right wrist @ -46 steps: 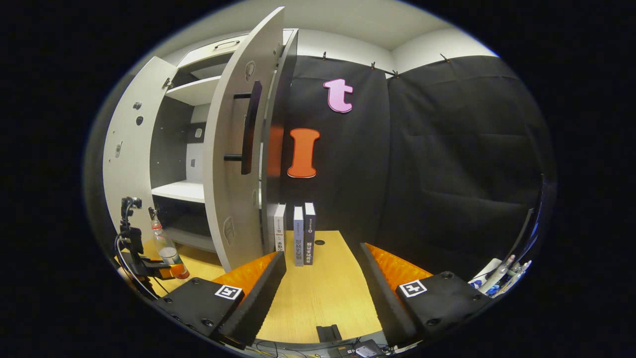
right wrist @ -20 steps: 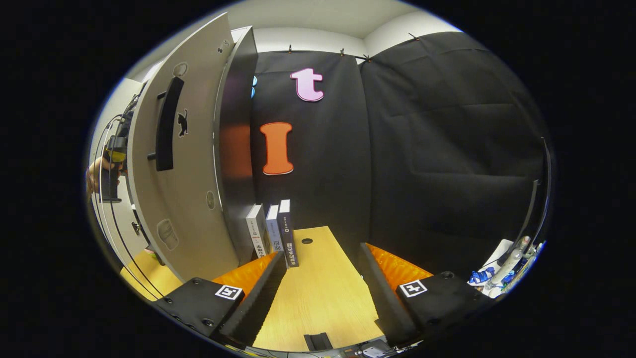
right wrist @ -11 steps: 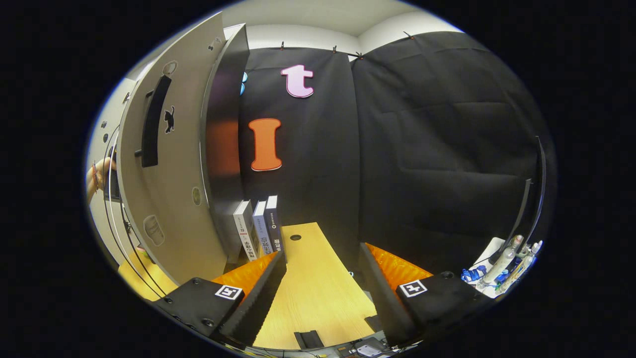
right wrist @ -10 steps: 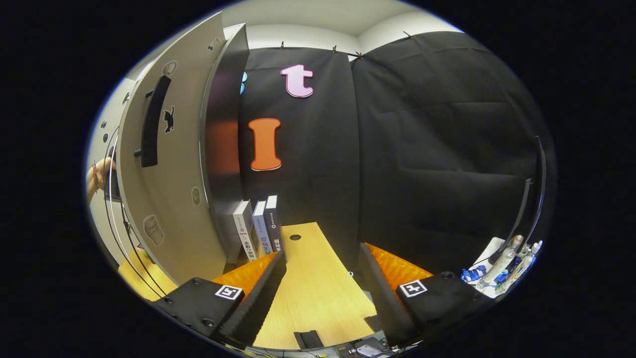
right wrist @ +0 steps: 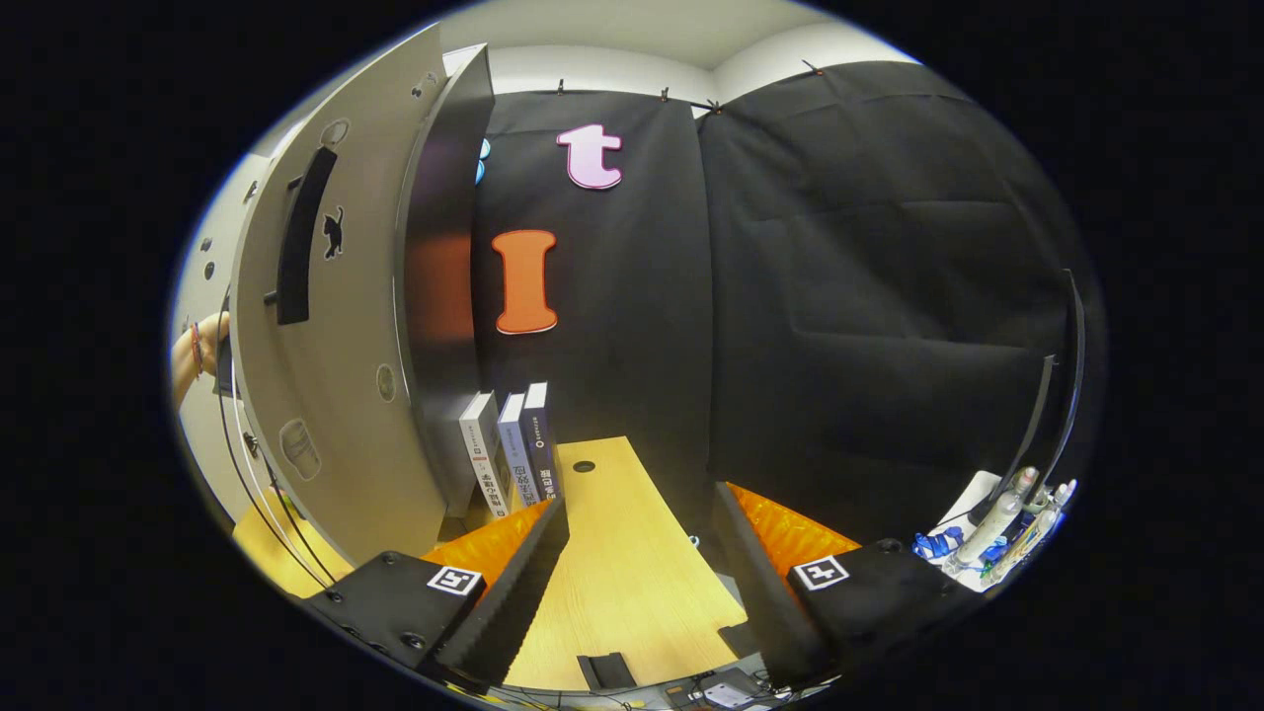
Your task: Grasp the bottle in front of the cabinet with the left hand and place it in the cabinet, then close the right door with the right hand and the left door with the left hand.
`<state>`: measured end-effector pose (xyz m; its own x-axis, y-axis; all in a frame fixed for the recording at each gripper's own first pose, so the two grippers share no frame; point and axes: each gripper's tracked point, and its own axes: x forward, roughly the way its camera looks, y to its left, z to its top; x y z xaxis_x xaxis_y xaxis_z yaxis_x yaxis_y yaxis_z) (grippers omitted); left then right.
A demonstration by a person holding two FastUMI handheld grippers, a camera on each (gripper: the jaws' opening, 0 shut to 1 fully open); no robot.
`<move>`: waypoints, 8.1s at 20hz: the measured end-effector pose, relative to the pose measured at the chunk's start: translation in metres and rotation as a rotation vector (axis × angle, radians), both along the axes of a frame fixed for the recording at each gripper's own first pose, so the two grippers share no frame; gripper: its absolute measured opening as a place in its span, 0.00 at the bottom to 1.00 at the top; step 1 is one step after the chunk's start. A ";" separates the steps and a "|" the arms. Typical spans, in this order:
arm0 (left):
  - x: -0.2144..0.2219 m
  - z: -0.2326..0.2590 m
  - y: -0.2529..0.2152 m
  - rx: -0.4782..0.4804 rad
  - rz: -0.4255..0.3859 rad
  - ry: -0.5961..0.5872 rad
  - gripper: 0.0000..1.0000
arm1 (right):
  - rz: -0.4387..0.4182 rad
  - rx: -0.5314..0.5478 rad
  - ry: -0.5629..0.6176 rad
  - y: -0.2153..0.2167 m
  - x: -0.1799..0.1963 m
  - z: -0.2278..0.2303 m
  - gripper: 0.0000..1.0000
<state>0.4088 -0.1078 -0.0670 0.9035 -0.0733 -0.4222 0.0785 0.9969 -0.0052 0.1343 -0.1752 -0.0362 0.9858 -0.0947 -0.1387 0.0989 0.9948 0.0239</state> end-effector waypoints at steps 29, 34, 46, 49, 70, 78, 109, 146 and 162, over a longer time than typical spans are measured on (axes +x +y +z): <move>-0.332 0.098 0.108 0.025 0.286 -0.364 0.95 | 0.333 -0.100 -0.129 0.125 -0.006 0.069 0.98; -0.362 0.096 0.147 0.027 0.260 -0.365 0.95 | 0.313 -0.102 -0.125 0.163 -0.005 0.069 0.98; -0.354 0.094 0.234 0.003 0.159 -0.368 0.95 | 0.115 -0.154 -0.153 0.191 -0.004 0.070 0.95; -0.350 0.100 0.239 -0.015 0.116 -0.387 0.95 | 0.093 -0.179 -0.150 0.197 -0.005 0.070 0.94; -0.383 0.107 0.320 -0.045 0.234 -0.432 0.95 | 0.276 -0.165 -0.123 0.333 0.020 0.057 0.92; -0.387 0.106 0.350 -0.047 0.303 -0.429 0.95 | 0.352 -0.159 -0.179 0.386 0.082 0.060 0.90; -0.339 0.083 0.385 -0.027 0.349 -0.379 0.95 | 0.347 -0.133 -0.162 0.412 0.137 0.071 0.94; -0.248 0.055 0.209 -0.085 -0.032 -0.334 0.94 | 0.184 -0.080 -0.298 0.245 -0.019 0.154 0.94; -0.153 0.049 0.178 -0.061 -0.043 -0.321 0.95 | 0.105 -0.081 -0.289 0.193 -0.028 0.152 0.94</move>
<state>0.2559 0.0705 -0.0183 0.9854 -0.1303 -0.1100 0.1274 0.9913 -0.0330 0.1065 0.0176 0.1156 0.9883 0.0105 0.1524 -0.0039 0.9990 -0.0435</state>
